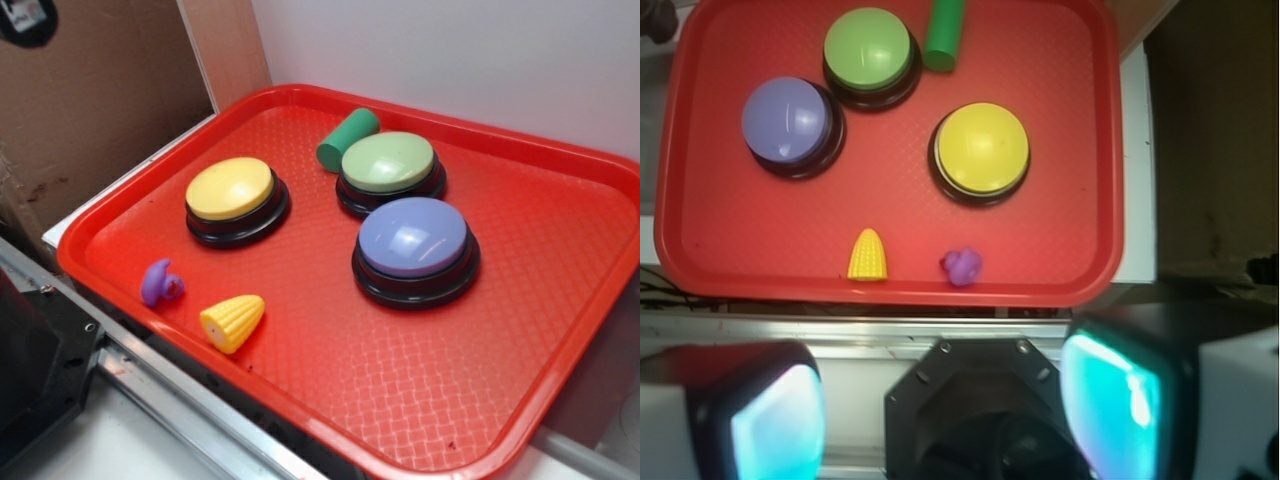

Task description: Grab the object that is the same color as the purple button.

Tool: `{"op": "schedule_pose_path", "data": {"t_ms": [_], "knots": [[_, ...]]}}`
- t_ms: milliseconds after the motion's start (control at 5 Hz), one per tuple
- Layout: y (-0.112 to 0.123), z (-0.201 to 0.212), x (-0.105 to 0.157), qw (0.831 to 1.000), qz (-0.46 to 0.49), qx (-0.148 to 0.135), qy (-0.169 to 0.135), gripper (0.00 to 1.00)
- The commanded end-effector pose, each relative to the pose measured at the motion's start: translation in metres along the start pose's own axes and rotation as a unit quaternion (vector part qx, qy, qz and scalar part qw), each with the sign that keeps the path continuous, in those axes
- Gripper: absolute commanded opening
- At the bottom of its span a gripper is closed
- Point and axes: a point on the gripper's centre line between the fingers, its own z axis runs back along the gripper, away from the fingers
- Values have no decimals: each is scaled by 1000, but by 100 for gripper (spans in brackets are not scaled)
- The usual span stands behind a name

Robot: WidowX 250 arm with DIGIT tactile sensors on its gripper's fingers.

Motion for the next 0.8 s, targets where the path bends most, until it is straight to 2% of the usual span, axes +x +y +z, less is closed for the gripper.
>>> {"op": "schedule_pose_path", "data": {"t_ms": [0,400,600], "knots": [[-22,-27,8,999,5,2,-36,100],[-48,-78,6,997,69,15,-4,100],[-49,-116,3,994,102,24,14,100]]}}
